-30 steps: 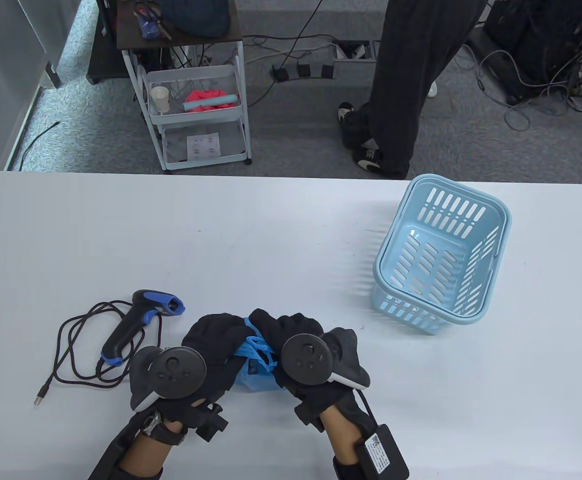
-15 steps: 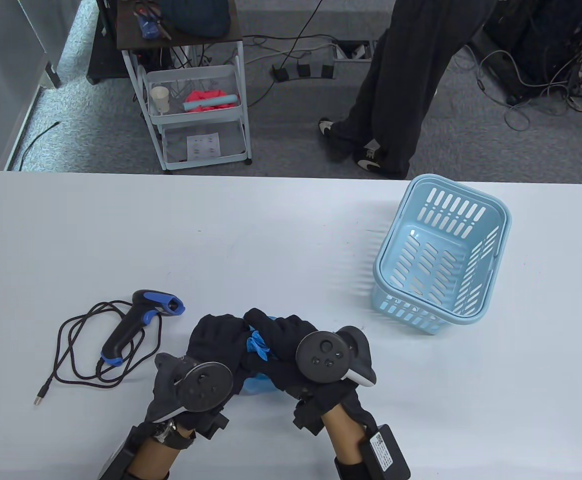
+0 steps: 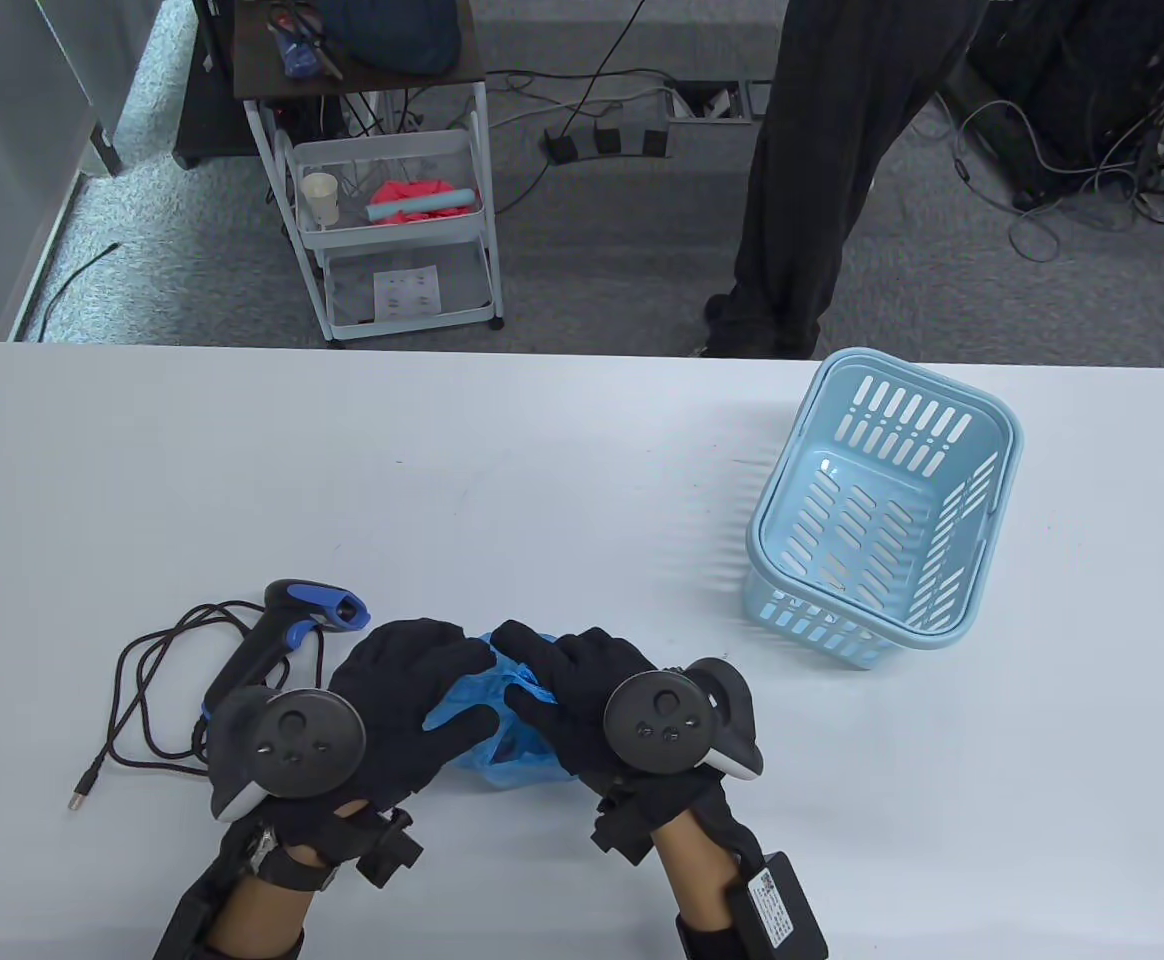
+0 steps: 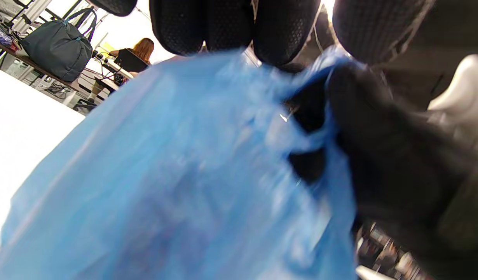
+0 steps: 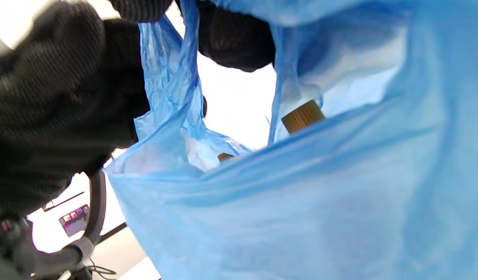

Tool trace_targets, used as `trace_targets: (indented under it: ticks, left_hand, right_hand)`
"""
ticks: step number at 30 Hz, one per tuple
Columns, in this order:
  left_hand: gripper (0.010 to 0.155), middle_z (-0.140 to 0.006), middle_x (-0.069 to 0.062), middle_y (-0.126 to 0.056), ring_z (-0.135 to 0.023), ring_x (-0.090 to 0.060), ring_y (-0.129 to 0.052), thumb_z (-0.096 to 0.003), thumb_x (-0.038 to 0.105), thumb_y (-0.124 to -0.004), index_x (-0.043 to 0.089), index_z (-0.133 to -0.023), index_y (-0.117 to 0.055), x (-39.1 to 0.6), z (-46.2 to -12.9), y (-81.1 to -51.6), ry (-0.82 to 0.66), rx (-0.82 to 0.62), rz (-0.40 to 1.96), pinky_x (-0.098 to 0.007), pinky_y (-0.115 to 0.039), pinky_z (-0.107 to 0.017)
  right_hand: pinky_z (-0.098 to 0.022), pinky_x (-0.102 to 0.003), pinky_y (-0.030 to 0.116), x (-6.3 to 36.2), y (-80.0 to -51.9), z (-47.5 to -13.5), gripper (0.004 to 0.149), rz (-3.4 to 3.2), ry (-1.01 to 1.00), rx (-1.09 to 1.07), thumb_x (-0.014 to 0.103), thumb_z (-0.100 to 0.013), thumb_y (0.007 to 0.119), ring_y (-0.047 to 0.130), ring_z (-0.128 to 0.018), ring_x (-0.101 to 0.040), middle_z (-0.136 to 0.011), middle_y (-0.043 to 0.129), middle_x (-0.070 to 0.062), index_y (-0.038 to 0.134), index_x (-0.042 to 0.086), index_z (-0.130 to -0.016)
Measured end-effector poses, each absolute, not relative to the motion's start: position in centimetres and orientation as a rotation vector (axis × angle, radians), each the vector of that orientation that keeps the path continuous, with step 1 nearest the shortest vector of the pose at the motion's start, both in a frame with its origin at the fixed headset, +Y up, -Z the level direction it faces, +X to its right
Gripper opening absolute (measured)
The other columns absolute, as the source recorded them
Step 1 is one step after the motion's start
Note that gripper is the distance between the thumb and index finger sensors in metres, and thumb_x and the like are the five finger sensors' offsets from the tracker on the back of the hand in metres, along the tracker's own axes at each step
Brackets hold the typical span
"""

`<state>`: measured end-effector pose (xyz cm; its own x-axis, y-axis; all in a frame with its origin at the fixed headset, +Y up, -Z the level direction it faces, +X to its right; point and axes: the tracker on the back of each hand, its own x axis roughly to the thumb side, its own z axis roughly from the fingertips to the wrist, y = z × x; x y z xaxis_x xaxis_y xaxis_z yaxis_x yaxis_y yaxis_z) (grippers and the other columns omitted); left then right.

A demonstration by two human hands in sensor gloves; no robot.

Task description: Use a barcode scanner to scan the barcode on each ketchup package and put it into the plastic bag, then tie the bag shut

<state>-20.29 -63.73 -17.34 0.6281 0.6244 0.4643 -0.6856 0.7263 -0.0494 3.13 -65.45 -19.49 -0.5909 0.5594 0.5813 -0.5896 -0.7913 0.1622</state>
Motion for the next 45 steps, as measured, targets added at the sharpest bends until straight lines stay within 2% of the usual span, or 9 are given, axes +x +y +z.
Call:
trace_targets:
  ticks: [5, 11, 18, 23, 27, 32, 40, 45]
  left_hand:
    - [0.055, -0.097, -0.005, -0.077, -0.09, -0.041, -0.08, -0.0518, 0.056, -0.066, 0.023, -0.094, -0.08, -19.7, -17.5, -63.0, -0.421, 0.14, 0.763, -0.06, -0.061, -0.073]
    - [0.059, -0.093, -0.006, -0.081, -0.086, -0.041, -0.084, -0.0495, 0.058, -0.07, 0.018, -0.091, -0.083, -17.1, -17.8, -62.6, -0.393, 0.061, 0.65, -0.059, -0.065, -0.071]
    - [0.052, -0.09, -0.006, -0.082, -0.084, -0.04, -0.085, -0.0495, 0.049, -0.077, 0.015, -0.089, -0.083, -15.4, -18.0, -61.9, -0.347, 0.032, 0.607, -0.059, -0.066, -0.07]
    - [0.043, -0.087, -0.003, -0.084, -0.082, -0.038, -0.087, -0.0508, 0.042, -0.076, 0.017, -0.084, -0.085, -15.0, -18.1, -61.8, -0.349, 0.036, 0.641, -0.058, -0.068, -0.069]
    - [0.041, -0.089, -0.003, -0.082, -0.083, -0.038, -0.086, -0.0517, 0.041, -0.074, 0.019, -0.085, -0.083, -15.5, -18.5, -61.8, -0.333, 0.031, 0.738, -0.058, -0.066, -0.07]
    - [0.041, -0.09, -0.002, -0.08, -0.084, -0.038, -0.085, -0.0521, 0.042, -0.073, 0.02, -0.086, -0.082, -15.8, -18.4, -61.5, -0.313, 0.088, 0.697, -0.058, -0.066, -0.07]
    - [0.042, -0.084, -0.002, -0.084, -0.078, -0.036, -0.089, -0.0523, 0.044, -0.071, 0.018, -0.082, -0.084, -15.3, -18.5, -61.6, -0.309, 0.079, 0.67, -0.057, -0.07, -0.067]
    - [0.041, -0.083, -0.002, -0.084, -0.077, -0.035, -0.09, -0.0525, 0.045, -0.07, 0.018, -0.08, -0.084, -14.9, -18.4, -61.6, -0.319, 0.085, 0.641, -0.056, -0.07, -0.067]
  right_hand:
    - [-0.067, -0.063, 0.057, 2.3, -65.1, -18.8, 0.062, 2.513, -0.145, 0.872, 0.043, -0.055, 0.057, 0.077, -0.072, -0.039, -0.068, 0.083, -0.01, 0.056, 0.012, -0.108]
    - [-0.067, -0.063, 0.058, 2.1, -65.0, -18.7, 0.064, 2.594, -0.19, 0.868, 0.043, -0.055, 0.058, 0.077, -0.072, -0.039, -0.068, 0.083, -0.01, 0.054, 0.006, -0.108]
    - [-0.066, -0.062, 0.059, 1.9, -64.9, -18.5, 0.067, 2.666, -0.271, 0.837, 0.043, -0.054, 0.058, 0.078, -0.071, -0.038, -0.067, 0.083, -0.009, 0.052, 0.002, -0.107]
    - [-0.066, -0.062, 0.059, 2.3, -64.8, -18.5, 0.067, 2.634, -0.276, 0.832, 0.043, -0.054, 0.059, 0.078, -0.071, -0.038, -0.067, 0.083, -0.009, 0.051, 0.001, -0.107]
    - [-0.067, -0.063, 0.058, 3.0, -64.8, -18.8, 0.066, 2.551, -0.233, 0.83, 0.043, -0.055, 0.056, 0.078, -0.073, -0.039, -0.07, 0.083, -0.01, 0.051, 0.004, -0.108]
    - [-0.068, -0.064, 0.056, 4.1, -65.5, -19.6, 0.061, 2.354, -0.111, 0.802, 0.043, -0.057, 0.055, 0.076, -0.076, -0.042, -0.075, 0.083, -0.013, 0.055, 0.011, -0.109]
    - [-0.066, -0.063, 0.059, 5.0, -65.8, -20.1, 0.053, 2.259, -0.137, 0.75, 0.04, -0.057, 0.062, 0.079, -0.076, -0.042, -0.075, 0.087, -0.012, 0.067, 0.012, -0.102]
    - [-0.064, -0.062, 0.063, 4.9, -65.5, -19.7, 0.049, 2.271, -0.227, 0.717, 0.038, -0.057, 0.064, 0.082, -0.073, -0.04, -0.075, 0.089, -0.011, 0.073, 0.012, -0.098]
